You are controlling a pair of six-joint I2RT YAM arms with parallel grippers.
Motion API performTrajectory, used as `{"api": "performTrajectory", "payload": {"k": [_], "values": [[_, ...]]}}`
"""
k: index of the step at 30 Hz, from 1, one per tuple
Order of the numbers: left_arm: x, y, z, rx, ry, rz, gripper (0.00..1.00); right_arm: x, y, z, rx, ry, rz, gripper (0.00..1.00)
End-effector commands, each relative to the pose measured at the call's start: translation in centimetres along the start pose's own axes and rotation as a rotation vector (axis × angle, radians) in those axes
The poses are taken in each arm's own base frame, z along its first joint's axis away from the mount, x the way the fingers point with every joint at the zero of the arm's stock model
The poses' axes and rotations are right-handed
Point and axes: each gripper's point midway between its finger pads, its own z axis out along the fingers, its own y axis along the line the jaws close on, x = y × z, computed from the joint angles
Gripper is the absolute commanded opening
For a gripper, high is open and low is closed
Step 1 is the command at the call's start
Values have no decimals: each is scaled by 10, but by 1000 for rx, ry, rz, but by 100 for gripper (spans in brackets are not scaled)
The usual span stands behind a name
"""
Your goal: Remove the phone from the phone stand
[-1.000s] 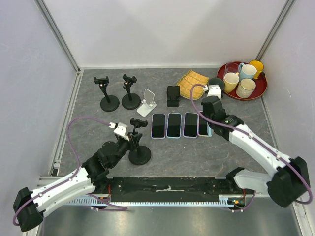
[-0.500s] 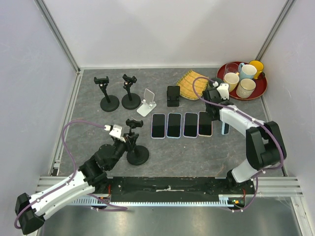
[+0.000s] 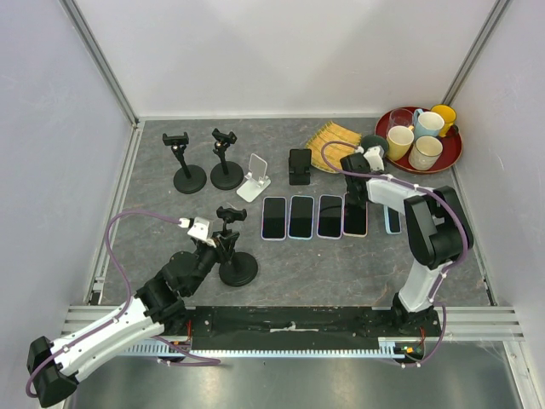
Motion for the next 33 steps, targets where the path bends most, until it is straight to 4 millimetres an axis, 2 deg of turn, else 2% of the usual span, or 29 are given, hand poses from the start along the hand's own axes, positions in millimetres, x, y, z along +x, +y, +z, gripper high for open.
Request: {"api": "performTrajectory", "payload": {"k": [1,4,12,18,21,27,28,30,31,32,33], "values": [[-15,1,2,-22,-63,-63,2,9,27,8,-93,41,47,23],[-15,0,3,-21,-59,-61,2,13,37,7,-137,56,51,37],[-15,-1,4,-21,-44,-59,2,19,51,5,-206,77,69,51],[-8,1,5,-37,-19,-73,2,9,56,-7,-286,65,155,63],[-7,2,5,-50,-13,-93,2,-3,53,-20,-340,31,223,71],[-9,11,4,-106,-12,-106,2,-37,25,-59,-432,-80,379,79],[-9,15,4,-125,-8,-105,2,-51,13,-74,-467,-131,432,81],[-12,19,5,-143,-11,-115,2,-61,4,-90,-523,-188,503,84],[-12,25,7,-168,-8,-119,2,-74,-10,-112,-581,-255,563,85],[-15,28,9,-179,-14,-127,2,-72,-13,-118,-608,-277,584,87],[-16,29,11,-183,-10,-131,2,-87,-35,-140,-648,-375,670,94]]}}
